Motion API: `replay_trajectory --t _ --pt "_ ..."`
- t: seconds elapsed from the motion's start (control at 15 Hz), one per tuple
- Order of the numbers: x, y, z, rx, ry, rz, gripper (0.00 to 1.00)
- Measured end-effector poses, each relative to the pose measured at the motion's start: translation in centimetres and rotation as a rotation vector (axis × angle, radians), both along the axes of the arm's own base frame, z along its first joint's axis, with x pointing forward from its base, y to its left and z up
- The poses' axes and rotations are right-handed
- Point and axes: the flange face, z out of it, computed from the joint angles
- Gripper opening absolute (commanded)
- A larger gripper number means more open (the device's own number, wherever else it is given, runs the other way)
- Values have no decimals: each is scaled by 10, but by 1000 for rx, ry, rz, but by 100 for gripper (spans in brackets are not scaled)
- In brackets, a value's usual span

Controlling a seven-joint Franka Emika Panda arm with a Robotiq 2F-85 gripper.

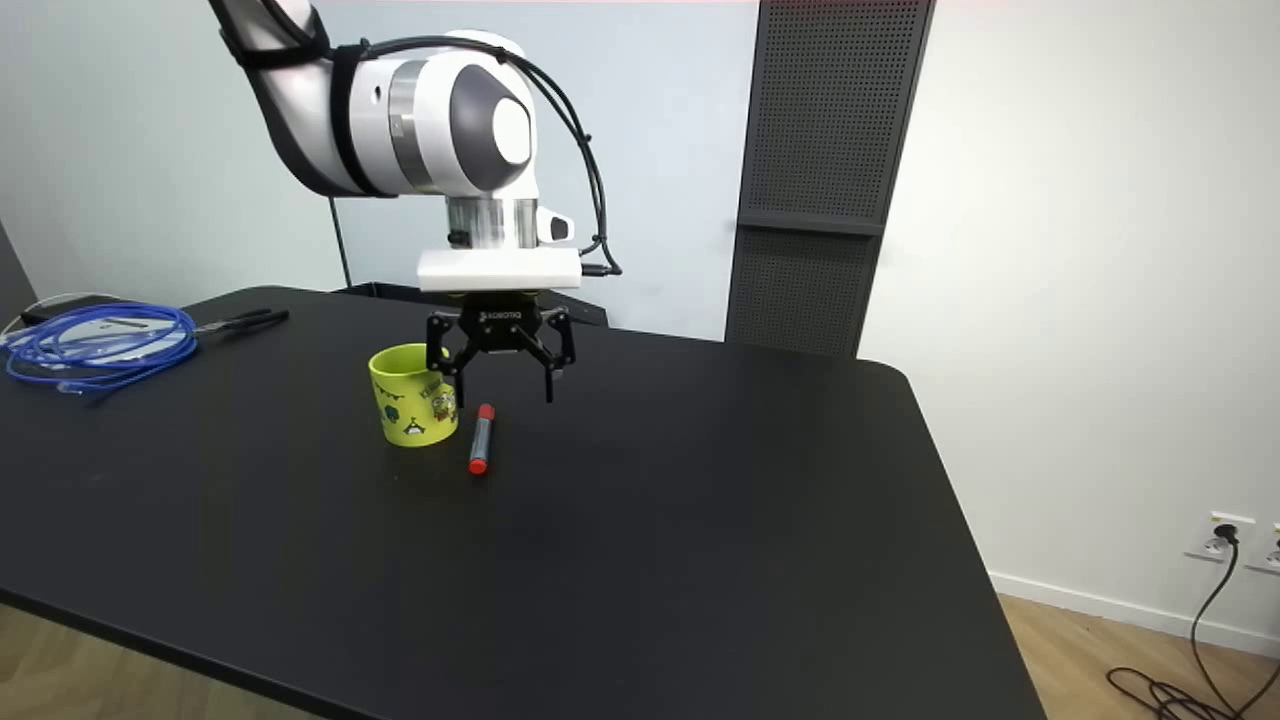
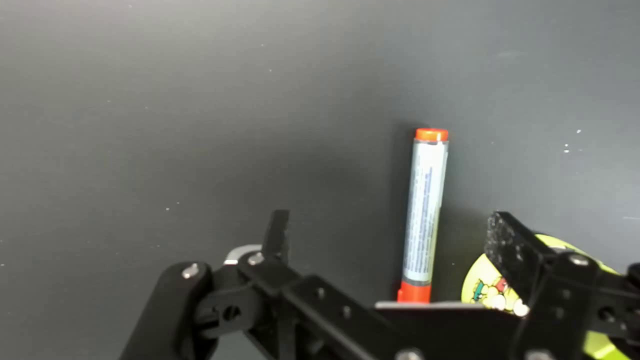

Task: Put the marker into the mug

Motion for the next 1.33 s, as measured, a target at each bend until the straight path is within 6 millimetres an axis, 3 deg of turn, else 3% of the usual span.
replay_trajectory --t 0.4,1.0,1.33 --pt "2 27 -13 15 33 42 100" --pt "-1 24 -16 12 52 39 100" --pt "-5 21 -31 -8 81 58 100"
